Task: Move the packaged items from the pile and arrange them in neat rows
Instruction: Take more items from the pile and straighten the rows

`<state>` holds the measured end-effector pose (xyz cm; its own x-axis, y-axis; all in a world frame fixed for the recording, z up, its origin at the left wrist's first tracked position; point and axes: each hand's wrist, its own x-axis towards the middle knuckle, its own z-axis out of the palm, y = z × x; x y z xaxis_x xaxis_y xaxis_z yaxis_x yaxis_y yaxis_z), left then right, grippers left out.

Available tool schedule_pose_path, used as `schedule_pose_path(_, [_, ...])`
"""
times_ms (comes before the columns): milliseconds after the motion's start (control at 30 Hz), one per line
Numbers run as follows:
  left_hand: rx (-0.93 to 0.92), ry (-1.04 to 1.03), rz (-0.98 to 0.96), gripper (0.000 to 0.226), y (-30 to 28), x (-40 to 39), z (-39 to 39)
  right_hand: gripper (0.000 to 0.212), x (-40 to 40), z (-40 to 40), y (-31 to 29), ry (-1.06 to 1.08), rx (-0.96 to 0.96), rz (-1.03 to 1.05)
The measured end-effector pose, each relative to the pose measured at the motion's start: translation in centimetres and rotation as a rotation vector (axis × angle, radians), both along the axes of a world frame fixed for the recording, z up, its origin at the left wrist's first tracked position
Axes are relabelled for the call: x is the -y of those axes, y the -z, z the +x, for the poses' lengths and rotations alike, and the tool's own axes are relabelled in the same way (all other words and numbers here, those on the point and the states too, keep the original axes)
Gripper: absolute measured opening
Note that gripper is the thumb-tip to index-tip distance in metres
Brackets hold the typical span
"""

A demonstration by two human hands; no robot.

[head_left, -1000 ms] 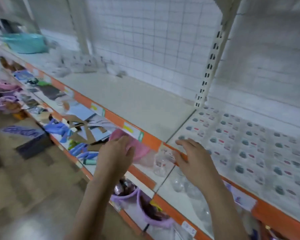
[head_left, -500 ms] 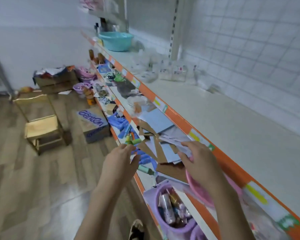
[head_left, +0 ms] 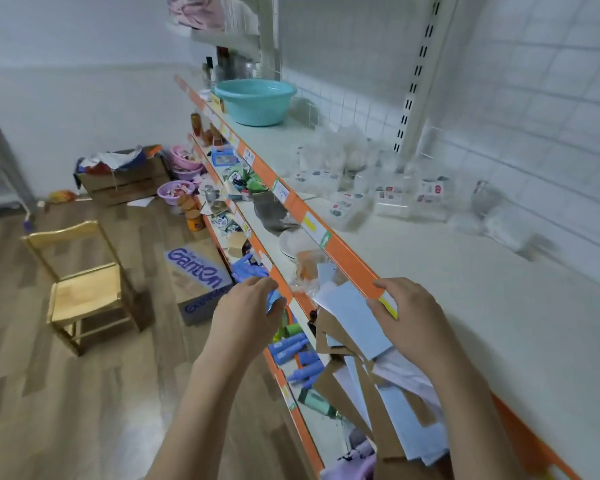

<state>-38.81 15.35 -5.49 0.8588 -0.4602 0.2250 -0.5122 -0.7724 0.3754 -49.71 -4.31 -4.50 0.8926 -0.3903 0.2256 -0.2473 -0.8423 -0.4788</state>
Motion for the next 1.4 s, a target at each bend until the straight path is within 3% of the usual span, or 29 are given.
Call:
schedule_pose_path(200, [-0.077,0.143,-0.027,0.033,0.6,4.4,9.1,0.034,2.3,6.3,1.3,0.106,-0.052,-0.025])
schedule_pose_path(500, [-0.008,0.356,-0.078,0.034,-1.3,8.8,24.2,0.037,3.8,19.9,0.7,0.45,-0.099,-0.016])
schedule_pose_path(700, [-0.024,0.403,-0.111,0.032,-1.0,9.7,30.2,0.08,4.1,25.9,0.2,0.664,-0.242,0.056])
schedule_pose_path(800, [-0.028,0.475,-0.16,0.037,-0.8,11.5,30.9,0.083,4.2,26.2,-0.3,0.676,-0.29,0.107])
schedule_pose_path(967, [-0.006,0.635,-0.197,0.052,-0.7,16.0,30.3,0.071,4.5,23.2,-0.5,0.7,-0.176,0.196])
schedule_pose_path(1167, [0.072,0.653,0.112,0.075,-0.2,20.3,29.8,0.064,4.7,18.7,-0.6,0.85,0.009,0.116])
schedule_pose_path(1400, [0.114,0.633,0.072,0.077,-0.4,20.3,27.8,0.065,4.6,14.9,0.0,0.871,0.184,0.142])
